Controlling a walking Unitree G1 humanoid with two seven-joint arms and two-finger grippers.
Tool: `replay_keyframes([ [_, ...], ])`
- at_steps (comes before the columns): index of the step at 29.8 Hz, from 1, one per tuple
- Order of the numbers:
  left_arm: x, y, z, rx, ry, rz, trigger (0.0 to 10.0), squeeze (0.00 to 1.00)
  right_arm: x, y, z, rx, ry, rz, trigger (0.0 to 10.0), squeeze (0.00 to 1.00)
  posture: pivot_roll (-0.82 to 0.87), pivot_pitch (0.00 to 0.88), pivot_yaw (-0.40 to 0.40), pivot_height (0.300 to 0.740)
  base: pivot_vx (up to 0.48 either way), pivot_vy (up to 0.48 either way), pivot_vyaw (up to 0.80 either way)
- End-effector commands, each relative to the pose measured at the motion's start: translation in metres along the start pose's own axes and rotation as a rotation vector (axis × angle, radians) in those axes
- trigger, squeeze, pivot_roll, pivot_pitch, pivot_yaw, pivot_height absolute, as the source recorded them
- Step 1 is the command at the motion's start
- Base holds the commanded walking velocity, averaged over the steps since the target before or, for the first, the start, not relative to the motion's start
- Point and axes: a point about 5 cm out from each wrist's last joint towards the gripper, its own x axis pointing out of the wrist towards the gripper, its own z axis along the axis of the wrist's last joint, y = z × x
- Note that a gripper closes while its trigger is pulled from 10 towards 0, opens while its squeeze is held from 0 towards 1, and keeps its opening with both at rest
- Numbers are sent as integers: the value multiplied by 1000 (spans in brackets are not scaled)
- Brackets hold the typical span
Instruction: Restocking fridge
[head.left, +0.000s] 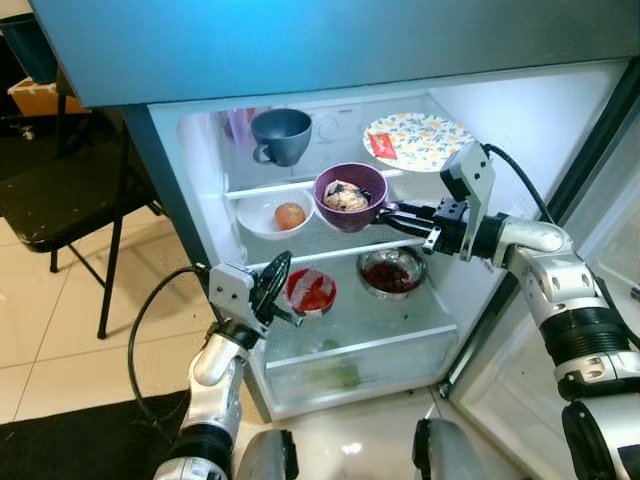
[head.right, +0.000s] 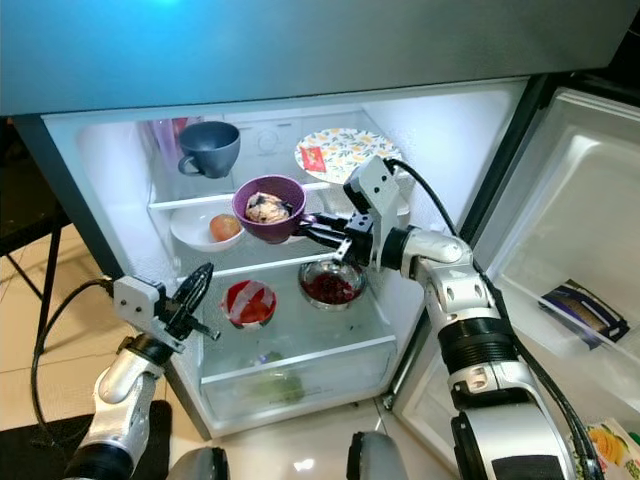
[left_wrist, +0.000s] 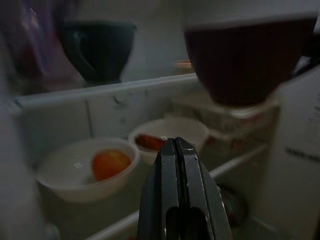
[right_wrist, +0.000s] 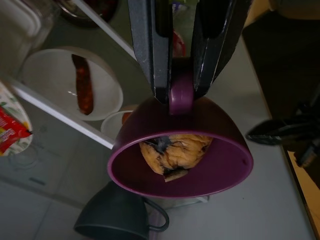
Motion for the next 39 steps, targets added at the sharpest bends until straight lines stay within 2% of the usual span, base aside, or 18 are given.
replay_keyframes([
  [1, 1, -6, 1, -20, -1, 5, 10000, 0, 2, -2, 8, 9, -26, -11, 10000, 0, 55, 0, -11, 575, 0, 0, 0],
  [5, -2, -5, 2, -19, 11, 28, 10000, 0, 8, 1, 8, 50, -18, 4, 10000, 0, 57, 0, -12, 575, 0, 0, 0],
  [7, -3, -3, 1, -13, 26, 45, 10000, 0, 16, 8, 10, 65, -29, 36, 10000, 0, 59, 0, -11, 575, 0, 0, 0],
  [9, -3, -3, 1, -13, 26, 45, 10000, 0, 16, 8, 10, 65, -29, 36, 10000, 0, 59, 0, -11, 575, 0, 0, 0],
  [12, -4, -6, -2, -38, 50, 53, 10000, 0, 38, 25, 15, 89, -57, 96, 10000, 0, 67, 0, -11, 575, 0, 0, 0],
  [17, -7, -7, -4, -53, 66, 66, 10000, 0, 47, 29, 21, 90, -68, 110, 10000, 0, 67, 0, -12, 575, 0, 0, 0],
  [21, -9, -6, -6, -64, 86, 87, 10000, 0, 63, 33, 31, 88, -85, 115, 10000, 0, 68, 0, -16, 575, 0, 0, 0],
  [22, -9, -6, -6, -66, 90, 90, 10000, 0, 72, 33, 35, 88, -83, 97, 10000, 0, 69, 0, -17, 575, 0, 0, 0],
  [25, -8, -7, -6, -66, 92, 89, 10000, 0, 80, 29, 39, 91, -78, 43, 10000, 0, 72, 0, -19, 575, 0, 0, 0],
  [32, -8, -9, -5, -71, 92, 88, 10000, 0, 86, 19, 36, 78, -24, -102, 10000, 0, 76, 0, -22, 575, 0, 0, 0],
  [39, -6, -13, -4, -74, 91, 82, 10000, 0, 89, 9, 42, 98, -25, -215, 10000, 0, 79, 0, -25, 575, 0, 0, 0],
])
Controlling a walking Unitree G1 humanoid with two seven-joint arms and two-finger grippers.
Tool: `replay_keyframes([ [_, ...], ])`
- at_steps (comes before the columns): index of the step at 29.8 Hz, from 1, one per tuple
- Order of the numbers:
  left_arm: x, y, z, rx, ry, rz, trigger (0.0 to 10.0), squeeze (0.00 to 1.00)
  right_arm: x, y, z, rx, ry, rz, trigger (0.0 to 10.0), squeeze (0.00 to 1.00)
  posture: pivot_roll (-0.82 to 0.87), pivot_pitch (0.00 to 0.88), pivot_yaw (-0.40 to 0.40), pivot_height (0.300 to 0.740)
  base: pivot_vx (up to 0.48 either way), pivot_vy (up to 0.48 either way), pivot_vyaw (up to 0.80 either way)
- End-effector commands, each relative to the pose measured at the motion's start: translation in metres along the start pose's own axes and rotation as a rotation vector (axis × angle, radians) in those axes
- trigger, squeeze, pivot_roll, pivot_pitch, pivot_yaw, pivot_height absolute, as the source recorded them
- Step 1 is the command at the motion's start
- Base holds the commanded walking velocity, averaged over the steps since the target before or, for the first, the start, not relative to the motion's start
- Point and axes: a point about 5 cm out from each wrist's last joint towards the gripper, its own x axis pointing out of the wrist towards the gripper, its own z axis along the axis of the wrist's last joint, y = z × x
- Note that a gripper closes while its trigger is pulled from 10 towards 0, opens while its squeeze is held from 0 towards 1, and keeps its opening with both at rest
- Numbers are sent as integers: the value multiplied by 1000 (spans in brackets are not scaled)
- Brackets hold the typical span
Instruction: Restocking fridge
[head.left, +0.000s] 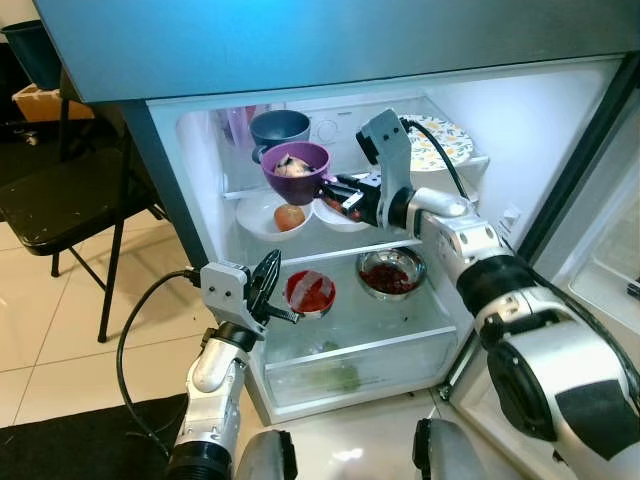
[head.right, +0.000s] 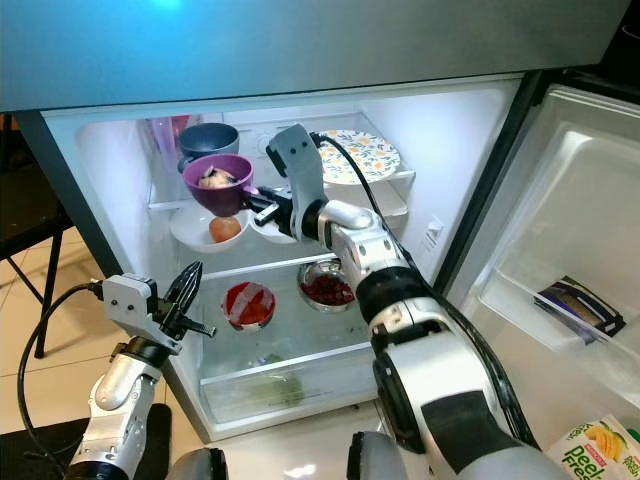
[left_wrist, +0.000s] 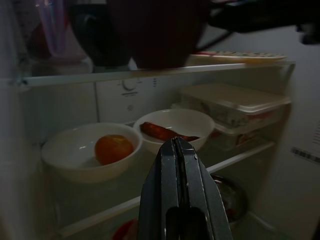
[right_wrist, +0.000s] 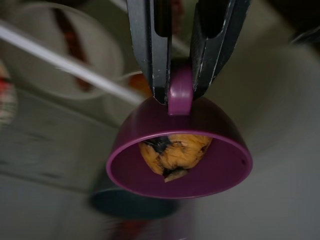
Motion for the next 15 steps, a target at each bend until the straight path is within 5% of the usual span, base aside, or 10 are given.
replay_keyframes([
  [1, -2, -4, -2, -13, 9, -1, 10000, 0, 2, -3, 10, -11, -30, -46, 10000, 0, 79, 0, -26, 575, 0, 0, 0],
  [15, 0, -12, -1, -27, 5, -13, 10000, 0, 8, -5, 11, 5, 2, -152, 10000, 0, 85, 0, -39, 575, 0, 0, 0],
])
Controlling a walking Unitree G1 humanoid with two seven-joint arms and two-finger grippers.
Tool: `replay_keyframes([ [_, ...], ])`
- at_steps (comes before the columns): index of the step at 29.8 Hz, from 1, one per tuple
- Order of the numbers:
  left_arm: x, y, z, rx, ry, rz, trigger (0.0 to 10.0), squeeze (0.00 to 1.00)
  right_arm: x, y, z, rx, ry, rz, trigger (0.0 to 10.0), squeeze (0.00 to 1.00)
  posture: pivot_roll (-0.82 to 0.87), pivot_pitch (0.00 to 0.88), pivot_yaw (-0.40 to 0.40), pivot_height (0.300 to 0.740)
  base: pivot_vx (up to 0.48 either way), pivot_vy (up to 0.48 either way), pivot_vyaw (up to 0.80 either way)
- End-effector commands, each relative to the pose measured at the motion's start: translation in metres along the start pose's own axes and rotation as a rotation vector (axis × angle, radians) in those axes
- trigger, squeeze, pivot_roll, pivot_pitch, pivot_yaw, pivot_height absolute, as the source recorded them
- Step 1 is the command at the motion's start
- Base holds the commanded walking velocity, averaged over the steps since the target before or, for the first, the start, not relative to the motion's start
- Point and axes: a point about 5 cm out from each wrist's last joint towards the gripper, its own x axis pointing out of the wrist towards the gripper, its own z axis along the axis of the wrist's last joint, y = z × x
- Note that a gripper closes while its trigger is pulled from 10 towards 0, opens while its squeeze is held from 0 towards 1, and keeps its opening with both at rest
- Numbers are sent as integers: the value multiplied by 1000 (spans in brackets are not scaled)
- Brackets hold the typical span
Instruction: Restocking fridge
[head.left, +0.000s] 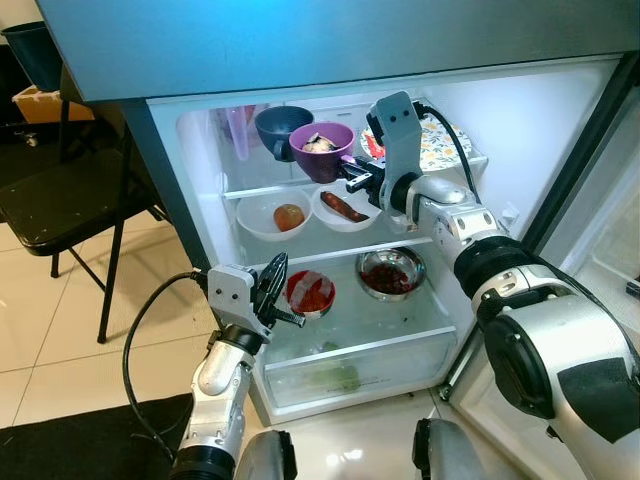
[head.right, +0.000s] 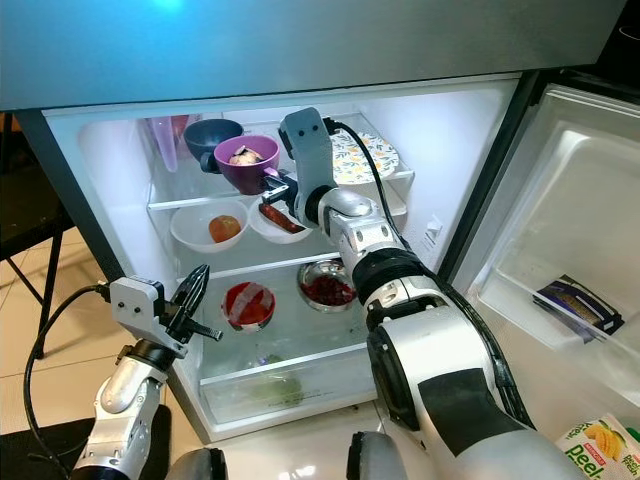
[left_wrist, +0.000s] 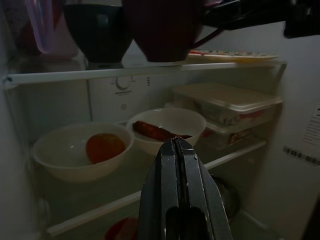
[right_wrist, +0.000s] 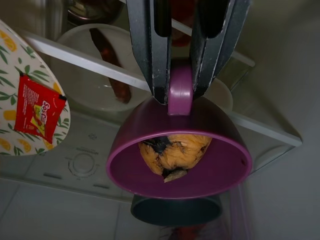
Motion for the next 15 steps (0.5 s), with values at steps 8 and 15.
replay_keyframes([
  [8, 2, -5, 9, -13, -31, 14, 10000, 0, 3, 0, 9, 9, -28, -42, 10000, 0, 106, 0, -52, 575, 0, 0, 0],
  [15, 3, 8, 37, 39, -99, 44, 10000, 0, -1, -10, 17, 18, -54, -82, 10000, 0, 124, 0, -50, 575, 0, 0, 0],
])
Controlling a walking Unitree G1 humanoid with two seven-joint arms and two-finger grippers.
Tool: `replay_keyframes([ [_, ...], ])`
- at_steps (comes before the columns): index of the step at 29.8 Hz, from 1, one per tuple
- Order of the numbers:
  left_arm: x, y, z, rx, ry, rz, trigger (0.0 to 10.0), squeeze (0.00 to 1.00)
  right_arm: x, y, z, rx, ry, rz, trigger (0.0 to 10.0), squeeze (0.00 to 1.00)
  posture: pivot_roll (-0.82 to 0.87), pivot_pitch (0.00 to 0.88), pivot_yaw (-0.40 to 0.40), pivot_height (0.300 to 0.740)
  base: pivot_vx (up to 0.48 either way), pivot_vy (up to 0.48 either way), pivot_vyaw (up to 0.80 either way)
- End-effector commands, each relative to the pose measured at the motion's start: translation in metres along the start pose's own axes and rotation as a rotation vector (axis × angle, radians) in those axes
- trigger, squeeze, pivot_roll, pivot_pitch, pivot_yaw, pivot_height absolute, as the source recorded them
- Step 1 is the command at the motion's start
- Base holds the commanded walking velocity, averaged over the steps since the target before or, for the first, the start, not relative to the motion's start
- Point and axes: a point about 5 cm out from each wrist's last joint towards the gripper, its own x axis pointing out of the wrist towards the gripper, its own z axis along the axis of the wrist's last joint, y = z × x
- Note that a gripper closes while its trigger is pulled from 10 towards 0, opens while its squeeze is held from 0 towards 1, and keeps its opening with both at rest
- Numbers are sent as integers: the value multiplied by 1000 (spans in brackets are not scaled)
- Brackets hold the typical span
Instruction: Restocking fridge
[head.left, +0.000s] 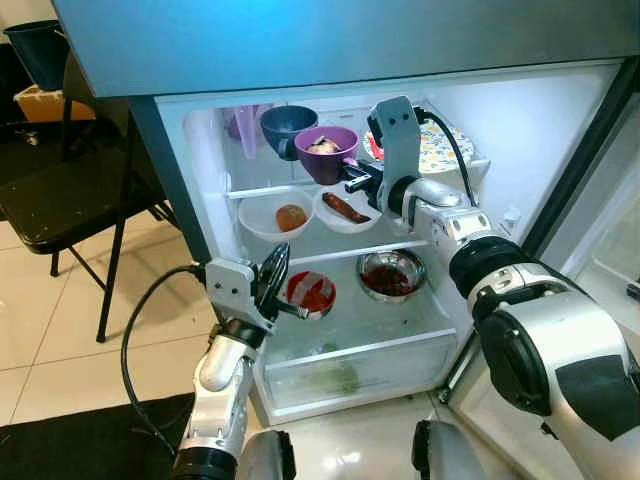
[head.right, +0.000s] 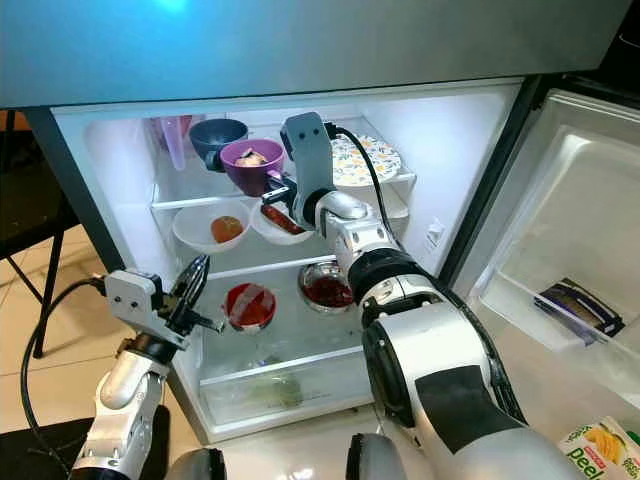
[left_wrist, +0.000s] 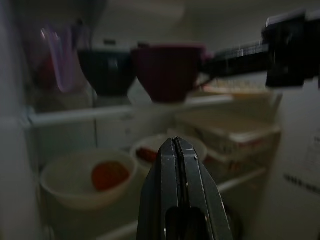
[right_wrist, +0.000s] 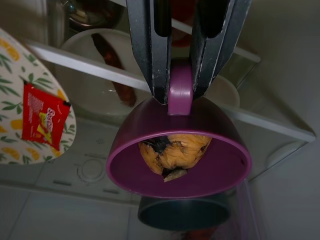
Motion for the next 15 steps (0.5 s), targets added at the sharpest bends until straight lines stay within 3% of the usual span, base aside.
replay_keyframes([
  [1, -3, 7, 6, 17, -1, 19, 10000, 0, -1, -5, 17, -10, -60, -20, 10000, 0, 128, 0, -54, 575, 0, 0, 0],
  [7, -3, 14, 18, 35, -29, 58, 10000, 0, -3, -12, 22, 0, -77, -48, 10000, 0, 157, 0, -72, 575, 0, 0, 0],
  [15, -6, 6, 36, 40, -53, 62, 10000, 0, -3, -14, 29, -6, -85, -63, 10000, 0, 165, 0, -84, 575, 0, 0, 0],
])
